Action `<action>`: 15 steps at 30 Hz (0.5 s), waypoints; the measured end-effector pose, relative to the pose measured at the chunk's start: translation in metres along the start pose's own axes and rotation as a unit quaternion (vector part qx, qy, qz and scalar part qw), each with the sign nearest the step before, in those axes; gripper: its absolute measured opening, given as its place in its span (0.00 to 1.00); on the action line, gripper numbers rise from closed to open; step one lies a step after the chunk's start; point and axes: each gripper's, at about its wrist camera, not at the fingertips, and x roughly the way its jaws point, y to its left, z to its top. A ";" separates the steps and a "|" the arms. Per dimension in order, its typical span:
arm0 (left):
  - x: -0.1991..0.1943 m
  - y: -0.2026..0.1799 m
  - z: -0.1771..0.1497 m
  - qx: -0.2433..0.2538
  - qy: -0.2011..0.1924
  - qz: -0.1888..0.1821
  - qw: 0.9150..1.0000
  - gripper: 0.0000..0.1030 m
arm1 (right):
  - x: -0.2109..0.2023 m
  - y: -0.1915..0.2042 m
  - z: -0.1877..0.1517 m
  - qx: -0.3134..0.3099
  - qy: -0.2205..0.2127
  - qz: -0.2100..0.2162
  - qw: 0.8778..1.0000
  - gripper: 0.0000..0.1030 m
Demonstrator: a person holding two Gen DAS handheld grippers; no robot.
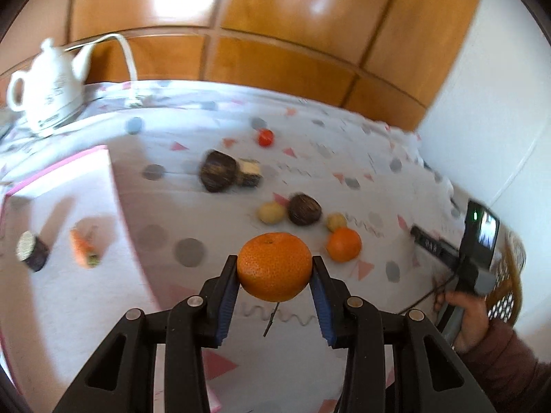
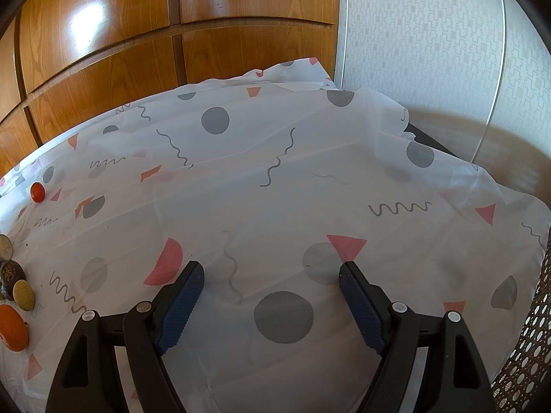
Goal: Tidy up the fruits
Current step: 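Place the orange in the pink tray and open the left tool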
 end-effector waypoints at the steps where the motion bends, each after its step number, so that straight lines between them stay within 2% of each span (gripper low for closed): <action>1: -0.007 0.007 0.001 -0.009 -0.009 0.005 1.000 0.40 | 0.000 0.000 0.000 0.000 0.000 0.000 1.000 0.80; 4: -0.024 0.028 0.004 -0.039 -0.031 0.023 0.999 0.40 | 0.000 0.000 0.000 0.000 0.000 -0.001 1.000 0.80; 8: -0.047 0.073 0.000 -0.099 -0.053 0.063 0.992 0.40 | 0.000 0.000 0.000 -0.003 0.000 -0.003 1.000 0.80; 10: -0.055 0.094 -0.005 -0.116 -0.058 0.102 0.986 0.40 | 0.000 0.000 0.000 -0.004 0.001 -0.003 1.000 0.80; 12: -0.061 0.115 -0.011 -0.142 -0.060 0.126 0.980 0.40 | 0.000 0.000 0.000 -0.004 0.001 -0.003 1.000 0.80; 15: -0.066 0.142 -0.024 -0.173 -0.058 0.179 0.967 0.40 | -0.001 0.000 0.000 -0.005 0.001 -0.004 1.000 0.80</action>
